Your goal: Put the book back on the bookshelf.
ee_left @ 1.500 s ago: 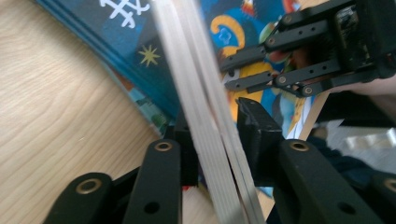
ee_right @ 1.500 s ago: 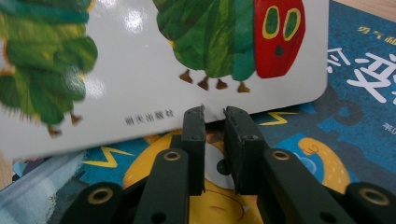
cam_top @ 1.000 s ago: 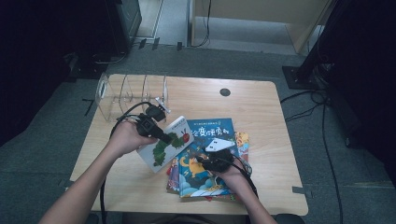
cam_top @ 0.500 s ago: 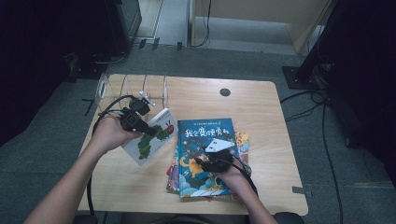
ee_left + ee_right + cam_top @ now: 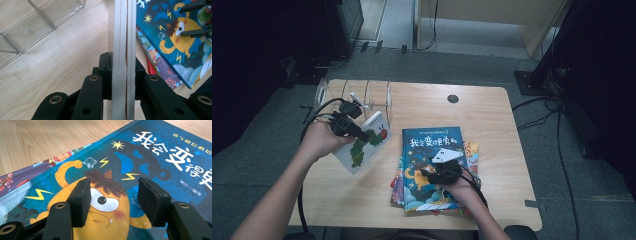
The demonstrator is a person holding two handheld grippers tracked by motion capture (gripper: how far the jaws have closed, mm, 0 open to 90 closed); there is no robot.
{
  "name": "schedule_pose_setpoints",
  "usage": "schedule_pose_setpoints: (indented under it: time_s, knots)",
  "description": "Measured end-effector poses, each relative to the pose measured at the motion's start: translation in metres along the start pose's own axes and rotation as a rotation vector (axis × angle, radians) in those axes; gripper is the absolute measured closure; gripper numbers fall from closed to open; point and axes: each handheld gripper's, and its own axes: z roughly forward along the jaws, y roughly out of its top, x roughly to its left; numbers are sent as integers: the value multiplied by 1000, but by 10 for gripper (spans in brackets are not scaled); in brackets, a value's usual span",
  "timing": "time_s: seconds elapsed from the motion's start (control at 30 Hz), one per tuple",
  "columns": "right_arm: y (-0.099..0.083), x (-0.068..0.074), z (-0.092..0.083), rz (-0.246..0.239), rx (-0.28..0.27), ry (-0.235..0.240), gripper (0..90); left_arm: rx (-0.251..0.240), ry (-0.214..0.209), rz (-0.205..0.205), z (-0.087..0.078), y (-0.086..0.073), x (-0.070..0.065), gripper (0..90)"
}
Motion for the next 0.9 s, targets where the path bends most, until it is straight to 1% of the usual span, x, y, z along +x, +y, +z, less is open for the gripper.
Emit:
schedule_pose_setpoints:
  time_s: [0.1, 0.17, 0.2, 0.3, 0.37, 0.5, 0.57, 0.63, 0.67, 0.73, 0.8, 0.9]
  knots:
    - [0, 0, 0, -1, 1, 1, 442, 0, 10, -11, -6, 3, 2, 779]
    - [0, 0, 0, 0, 1, 0, 442, -2, 19, -25, -11, 5, 3, 779]
    - [0, 0, 0, 0, 1, -1, 442, 0, 26, -24, -14, 7, 5, 780]
    - [0, 1, 0, 0, 1, -1, 442, -3, 39, -37, -21, 11, 7, 780]
    - [0, 1, 0, 0, 1, -2, 442, -8, 36, -40, -27, 13, 9, 780]
    - [0, 1, 0, -1, 1, -1, 441, -14, 36, -61, -37, 21, 12, 780]
    - [0, 0, 0, 0, 0, 2, 441, -16, 48, -65, -41, 25, 15, 779]
    - [0, -1, 0, 5, -3, 7, 441, -28, 60, -52, -46, 30, 16, 779]
    - [0, -1, 0, 6, -3, 8, 441, -34, 58, -49, -47, 32, 18, 779]
    - [0, 0, 0, 3, -2, 5, 438, -37, 48, -56, -50, 36, 20, 780]
    - [0, 1, 0, 0, 1, 3, 432, -37, 51, -58, -53, 40, 21, 780]
    - [0, 1, 0, -7, 1, 3, 428, -33, 78, -58, -56, 47, 22, 780]
